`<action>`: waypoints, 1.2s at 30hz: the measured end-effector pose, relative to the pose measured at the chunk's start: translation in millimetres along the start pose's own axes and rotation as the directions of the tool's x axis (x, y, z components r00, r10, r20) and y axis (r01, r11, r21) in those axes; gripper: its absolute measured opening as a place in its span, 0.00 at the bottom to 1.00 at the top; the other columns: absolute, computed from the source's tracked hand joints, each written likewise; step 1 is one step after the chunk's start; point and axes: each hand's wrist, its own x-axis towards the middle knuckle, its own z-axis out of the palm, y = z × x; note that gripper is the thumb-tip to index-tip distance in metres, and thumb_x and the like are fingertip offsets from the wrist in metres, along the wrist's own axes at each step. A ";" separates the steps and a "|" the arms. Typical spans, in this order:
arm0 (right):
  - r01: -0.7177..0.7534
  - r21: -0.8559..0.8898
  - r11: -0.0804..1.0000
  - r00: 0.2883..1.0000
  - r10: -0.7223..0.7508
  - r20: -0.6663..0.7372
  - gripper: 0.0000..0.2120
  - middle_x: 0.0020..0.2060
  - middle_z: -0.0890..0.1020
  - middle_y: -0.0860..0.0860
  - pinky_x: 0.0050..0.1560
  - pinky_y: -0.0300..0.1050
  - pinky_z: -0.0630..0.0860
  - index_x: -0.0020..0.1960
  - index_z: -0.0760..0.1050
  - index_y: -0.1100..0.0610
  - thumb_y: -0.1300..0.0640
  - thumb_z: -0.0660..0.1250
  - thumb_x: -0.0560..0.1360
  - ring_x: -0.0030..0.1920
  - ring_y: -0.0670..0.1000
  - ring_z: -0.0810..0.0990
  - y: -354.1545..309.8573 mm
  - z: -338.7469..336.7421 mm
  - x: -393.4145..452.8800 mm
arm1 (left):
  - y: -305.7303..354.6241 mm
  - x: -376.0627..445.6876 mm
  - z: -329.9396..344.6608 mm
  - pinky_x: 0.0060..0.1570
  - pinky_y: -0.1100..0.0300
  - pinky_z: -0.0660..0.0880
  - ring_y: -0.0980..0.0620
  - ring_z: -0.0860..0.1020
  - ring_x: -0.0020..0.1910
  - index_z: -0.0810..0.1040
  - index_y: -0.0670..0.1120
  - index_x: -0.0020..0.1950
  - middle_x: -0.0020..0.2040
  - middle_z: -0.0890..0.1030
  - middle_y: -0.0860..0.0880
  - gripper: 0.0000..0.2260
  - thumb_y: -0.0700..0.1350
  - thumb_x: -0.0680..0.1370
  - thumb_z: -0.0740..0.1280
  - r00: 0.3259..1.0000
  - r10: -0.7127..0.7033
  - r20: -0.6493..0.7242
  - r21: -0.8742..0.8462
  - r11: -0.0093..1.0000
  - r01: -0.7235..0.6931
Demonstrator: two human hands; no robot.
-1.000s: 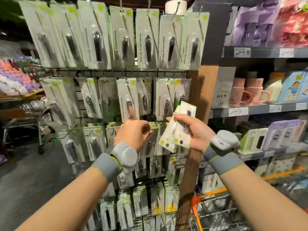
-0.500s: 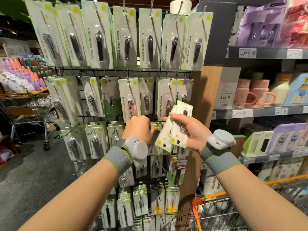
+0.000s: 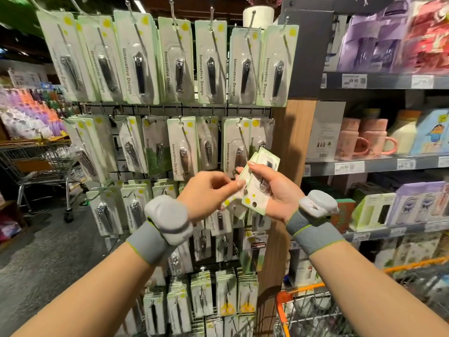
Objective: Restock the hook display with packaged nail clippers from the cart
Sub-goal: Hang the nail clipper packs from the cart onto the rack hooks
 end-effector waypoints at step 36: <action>0.104 -0.130 0.986 0.990 -0.091 0.104 0.05 0.35 0.83 0.57 0.37 0.41 0.79 0.50 0.76 0.64 0.63 0.66 0.76 0.32 0.51 0.82 18.9 43.9 -4.6 | -40.6 -41.5 -96.4 0.41 0.63 0.69 0.53 0.77 0.40 0.84 0.47 0.43 0.40 0.83 0.50 0.08 0.51 0.72 0.72 0.945 0.089 -0.315 0.585 0.802 0.119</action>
